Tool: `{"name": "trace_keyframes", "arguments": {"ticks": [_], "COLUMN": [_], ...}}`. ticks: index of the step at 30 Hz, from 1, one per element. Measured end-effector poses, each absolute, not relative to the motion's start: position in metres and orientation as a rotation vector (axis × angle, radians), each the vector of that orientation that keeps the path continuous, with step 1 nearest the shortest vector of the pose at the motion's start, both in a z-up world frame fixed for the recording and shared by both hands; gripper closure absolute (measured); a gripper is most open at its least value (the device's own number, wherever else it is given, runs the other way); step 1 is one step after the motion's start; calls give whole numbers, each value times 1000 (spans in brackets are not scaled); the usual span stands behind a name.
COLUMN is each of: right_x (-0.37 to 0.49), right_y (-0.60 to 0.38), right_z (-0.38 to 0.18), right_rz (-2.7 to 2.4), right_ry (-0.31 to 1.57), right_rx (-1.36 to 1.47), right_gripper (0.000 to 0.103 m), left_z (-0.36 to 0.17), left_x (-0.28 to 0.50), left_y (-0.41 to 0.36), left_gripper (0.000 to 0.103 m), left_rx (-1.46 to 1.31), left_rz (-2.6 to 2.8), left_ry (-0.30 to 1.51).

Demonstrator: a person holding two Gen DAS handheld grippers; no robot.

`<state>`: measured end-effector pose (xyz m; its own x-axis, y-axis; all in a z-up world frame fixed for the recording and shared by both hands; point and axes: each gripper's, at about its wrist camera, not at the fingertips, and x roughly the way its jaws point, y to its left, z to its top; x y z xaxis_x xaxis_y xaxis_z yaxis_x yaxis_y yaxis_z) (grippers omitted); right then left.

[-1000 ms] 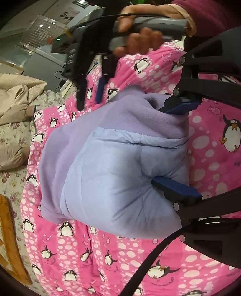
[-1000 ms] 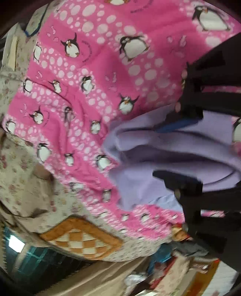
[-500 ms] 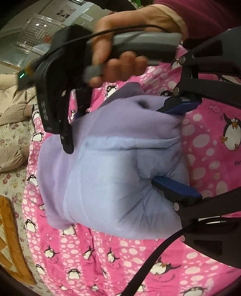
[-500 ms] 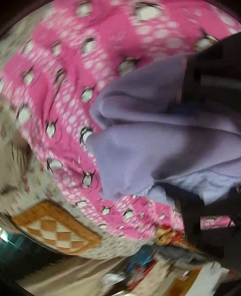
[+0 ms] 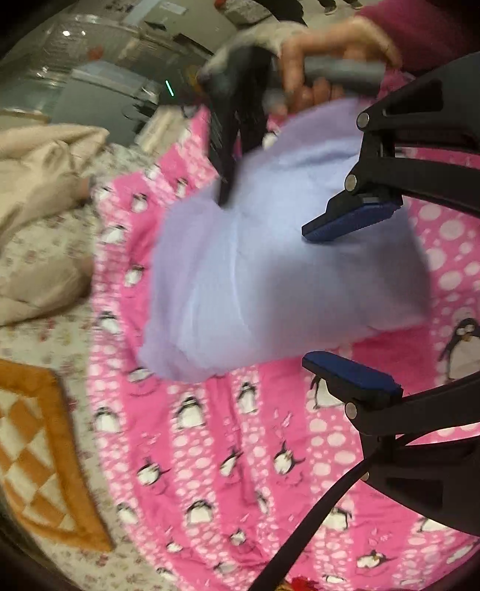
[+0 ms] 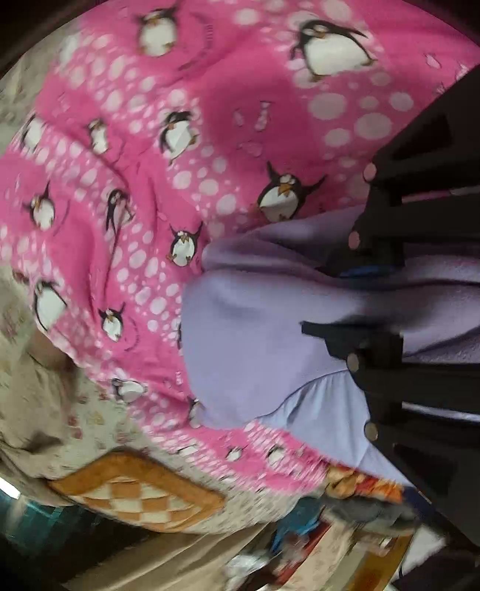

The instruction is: Fold large clothes

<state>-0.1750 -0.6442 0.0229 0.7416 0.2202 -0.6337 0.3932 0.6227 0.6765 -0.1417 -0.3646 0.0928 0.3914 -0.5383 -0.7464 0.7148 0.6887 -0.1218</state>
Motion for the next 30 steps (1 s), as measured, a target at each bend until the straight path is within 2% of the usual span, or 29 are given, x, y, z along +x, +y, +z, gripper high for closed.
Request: {"name": "trace_keyframes", "arguments": {"ticks": [2, 3, 7, 13, 18, 23, 24, 26, 27, 30], "right_x": [-188, -194, -218, -226, -255, -249, -246, -242, -244, -265], "right_y": [-648, -648, -632, -598, -590, -567, -565, -565, -565, -570], "right_z": [31, 36, 55, 57, 84, 64, 58, 50, 52, 79], "right_rz": [-114, -113, -67, -49, -23, 27, 21, 15, 14, 12], "right_ry": [730, 724, 747, 835, 743, 873, 886, 873, 857, 745], "right_rx": [960, 963, 902, 814, 794, 781, 795, 829, 839, 793], "right_gripper": [54, 52, 52, 51, 49, 49, 50, 76, 93, 93], "left_z": [81, 78, 71, 71, 85, 70, 63, 53, 46, 29], "left_x": [-139, -141, -153, -149, -157, -176, -176, -172, -168, -156], "left_y": [-371, -372, -373, -365, -327, -307, -309, -316, -320, -318], "left_gripper": [70, 70, 68, 67, 67, 67, 67, 67, 67, 68], "left_rx": [241, 245, 282, 252, 191, 266, 285, 309, 323, 272], "left_rz": [-790, -786, -778, -773, -813, -822, -811, -790, -768, -724], "left_ry": [877, 872, 820, 849, 819, 817, 841, 886, 908, 982]}}
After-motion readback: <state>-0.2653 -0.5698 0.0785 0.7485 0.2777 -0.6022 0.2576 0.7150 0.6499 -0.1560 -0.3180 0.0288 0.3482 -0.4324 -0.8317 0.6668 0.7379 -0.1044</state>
